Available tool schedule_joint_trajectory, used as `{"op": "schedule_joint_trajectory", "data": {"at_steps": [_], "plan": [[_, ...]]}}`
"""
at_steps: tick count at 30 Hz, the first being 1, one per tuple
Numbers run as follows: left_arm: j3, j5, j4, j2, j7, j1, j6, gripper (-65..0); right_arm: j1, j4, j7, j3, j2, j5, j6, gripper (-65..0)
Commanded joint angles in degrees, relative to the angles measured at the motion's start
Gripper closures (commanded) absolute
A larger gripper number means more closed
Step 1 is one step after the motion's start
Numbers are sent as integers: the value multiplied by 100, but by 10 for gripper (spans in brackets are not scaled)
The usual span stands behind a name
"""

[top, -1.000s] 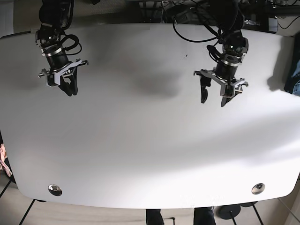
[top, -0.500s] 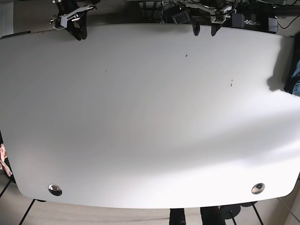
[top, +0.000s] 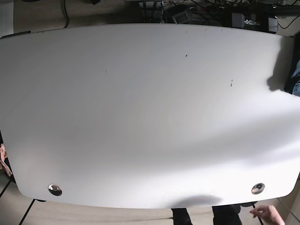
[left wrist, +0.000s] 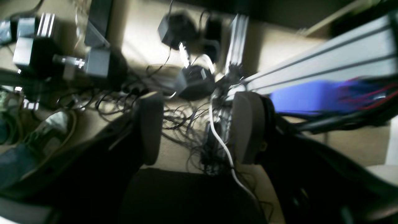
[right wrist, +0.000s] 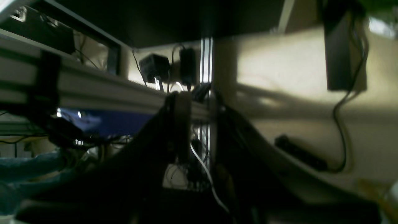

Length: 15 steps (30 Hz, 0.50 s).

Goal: Fold the T-shirt properly

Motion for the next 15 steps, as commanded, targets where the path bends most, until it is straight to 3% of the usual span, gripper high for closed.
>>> {"op": "schedule_joint_trajectory", "data": {"at_steps": [1, 5, 15], "plan": [[4, -28, -515, -94, -173, -325, -41, -319, 140, -501, 338, -155, 83, 8, 46, -94], [-5, -1, -1974, -296, -173, -1318, -41, -318, 826, -1803, 444, -612, 214, 35, 37, -94], [-5, 7, -4620, -551, -164, -3191, -32, -318, 2224, -3570, 426, -691, 144, -9, 37, -94]]}}
